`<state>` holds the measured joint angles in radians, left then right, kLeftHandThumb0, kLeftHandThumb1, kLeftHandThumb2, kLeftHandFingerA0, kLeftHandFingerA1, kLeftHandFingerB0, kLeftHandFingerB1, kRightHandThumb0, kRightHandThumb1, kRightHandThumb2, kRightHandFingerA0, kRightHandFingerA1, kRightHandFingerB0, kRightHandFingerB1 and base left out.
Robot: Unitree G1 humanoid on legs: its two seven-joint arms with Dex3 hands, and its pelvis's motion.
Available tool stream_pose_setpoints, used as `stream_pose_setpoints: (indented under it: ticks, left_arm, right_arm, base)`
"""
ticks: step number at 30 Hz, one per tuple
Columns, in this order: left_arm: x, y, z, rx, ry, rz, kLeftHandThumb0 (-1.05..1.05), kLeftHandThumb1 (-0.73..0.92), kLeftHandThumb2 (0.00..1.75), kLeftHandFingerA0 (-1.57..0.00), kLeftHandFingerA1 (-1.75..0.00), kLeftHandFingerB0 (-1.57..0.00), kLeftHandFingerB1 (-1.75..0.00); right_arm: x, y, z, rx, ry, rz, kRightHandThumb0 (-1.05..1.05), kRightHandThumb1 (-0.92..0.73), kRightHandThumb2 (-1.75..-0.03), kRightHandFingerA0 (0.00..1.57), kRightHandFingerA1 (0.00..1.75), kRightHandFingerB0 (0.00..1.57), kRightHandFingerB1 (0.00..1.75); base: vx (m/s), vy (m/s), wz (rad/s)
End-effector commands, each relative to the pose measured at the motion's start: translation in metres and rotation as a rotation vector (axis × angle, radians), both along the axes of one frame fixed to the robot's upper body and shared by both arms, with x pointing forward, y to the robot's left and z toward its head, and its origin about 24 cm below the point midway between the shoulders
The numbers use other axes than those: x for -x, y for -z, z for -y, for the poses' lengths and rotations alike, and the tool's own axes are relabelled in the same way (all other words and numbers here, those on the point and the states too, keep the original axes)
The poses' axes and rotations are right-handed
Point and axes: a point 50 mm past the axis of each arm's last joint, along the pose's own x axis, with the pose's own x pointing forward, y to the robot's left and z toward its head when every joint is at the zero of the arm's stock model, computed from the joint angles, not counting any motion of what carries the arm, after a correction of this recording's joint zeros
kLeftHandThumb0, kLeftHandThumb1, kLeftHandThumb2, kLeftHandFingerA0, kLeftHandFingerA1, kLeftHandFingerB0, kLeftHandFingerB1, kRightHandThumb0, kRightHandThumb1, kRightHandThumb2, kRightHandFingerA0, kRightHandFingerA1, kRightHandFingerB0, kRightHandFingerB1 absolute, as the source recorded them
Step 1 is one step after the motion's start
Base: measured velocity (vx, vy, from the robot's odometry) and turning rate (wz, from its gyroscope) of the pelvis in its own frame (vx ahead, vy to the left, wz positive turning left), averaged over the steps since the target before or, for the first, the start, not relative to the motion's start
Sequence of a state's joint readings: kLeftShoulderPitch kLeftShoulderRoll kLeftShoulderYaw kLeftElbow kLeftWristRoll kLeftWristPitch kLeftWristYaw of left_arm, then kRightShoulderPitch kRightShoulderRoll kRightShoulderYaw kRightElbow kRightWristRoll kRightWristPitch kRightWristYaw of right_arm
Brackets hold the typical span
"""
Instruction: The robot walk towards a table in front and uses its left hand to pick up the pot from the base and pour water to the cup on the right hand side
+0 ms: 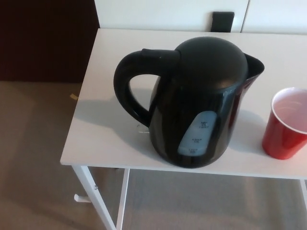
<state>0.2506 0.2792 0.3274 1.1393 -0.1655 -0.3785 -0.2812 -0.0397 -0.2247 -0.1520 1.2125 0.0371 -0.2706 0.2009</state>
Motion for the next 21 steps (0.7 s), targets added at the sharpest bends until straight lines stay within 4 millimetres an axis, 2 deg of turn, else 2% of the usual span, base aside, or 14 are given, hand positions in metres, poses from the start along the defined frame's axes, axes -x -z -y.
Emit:
stream_pose_setpoints:
  ticks: [1,2,5,6,7,8,11,12,21]
  left_arm:
    - [-0.0015,-0.0044,-0.0060,-0.025,0.005,0.010,-0.51,0.40,0.77,-0.46,-0.51,-0.35,-0.48]
    - [-0.0037,-0.0045,-0.0060,-0.024,0.006,0.014,-0.46,0.51,0.56,-0.56,-0.38,-0.41,-0.37]
    - [-0.0071,-0.0045,-0.0061,-0.024,0.008,0.019,-0.46,0.51,0.56,-0.56,-0.38,-0.41,-0.37]
    - [-0.0075,-0.0049,-0.0067,-0.023,0.006,0.022,-0.55,0.38,0.79,-0.50,-0.54,-0.35,-0.50]
    - [-0.0080,-0.0054,-0.0076,-0.023,0.003,0.028,-0.55,0.38,0.79,-0.50,-0.54,-0.35,-0.50]
    - [-0.0072,-0.0049,-0.0073,-0.026,0.002,0.022,-0.47,0.50,0.55,-0.56,-0.38,-0.42,-0.37]
    - [-0.0068,-0.0046,-0.0072,-0.027,0.002,0.019,-0.47,0.50,0.55,-0.56,-0.38,-0.42,-0.37]
    - [-0.0065,-0.0055,-0.0084,-0.018,-0.004,0.027,-0.50,0.37,0.79,-0.51,-0.55,-0.34,-0.50]
    - [-0.0054,-0.0052,-0.0092,-0.027,-0.005,0.015,-0.53,0.38,0.78,-0.50,-0.53,-0.36,-0.50]
  right_arm:
    - [-0.0013,-0.0013,0.0033,0.007,-0.004,-0.007,-0.59,-0.42,-0.62,0.84,0.70,0.48,0.61]
    - [-0.0038,-0.0021,0.0031,0.013,-0.008,-0.002,-0.64,-0.43,-0.61,0.86,0.68,0.48,0.60]
    - [-0.0077,-0.0034,0.0030,0.022,-0.014,0.006,-0.64,-0.43,-0.61,0.86,0.68,0.48,0.60]
    - [-0.0089,-0.0033,0.0018,0.017,-0.012,0.008,-0.63,-0.39,-0.61,0.87,0.71,0.48,0.62]
    - [-0.0106,-0.0030,0.0000,0.011,-0.010,0.010,-0.63,-0.39,-0.61,0.87,0.71,0.48,0.62]
    - [-0.0089,-0.0028,0.0006,0.011,-0.013,0.007,-0.62,-0.41,-0.60,0.85,0.69,0.47,0.59]
    - [-0.0082,-0.0027,0.0008,0.012,-0.015,0.005,-0.62,-0.41,-0.60,0.85,0.69,0.47,0.59]
    - [-0.0068,-0.0019,-0.0001,0.011,-0.020,0.002,-0.59,-0.42,-0.59,0.84,0.68,0.45,0.58]
    - [-0.0060,-0.0013,-0.0011,0.014,-0.018,0.003,-0.60,-0.41,-0.60,0.85,0.71,0.48,0.61]
  base:
    - [0.00,0.000,0.00]
    - [0.00,0.000,0.00]
    - [0.00,0.000,0.00]
    - [0.00,0.000,0.00]
    - [0.00,0.000,0.00]
    - [0.00,0.000,0.00]
    - [0.00,0.000,0.00]
    - [0.00,0.000,0.00]
    - [0.00,0.000,0.00]
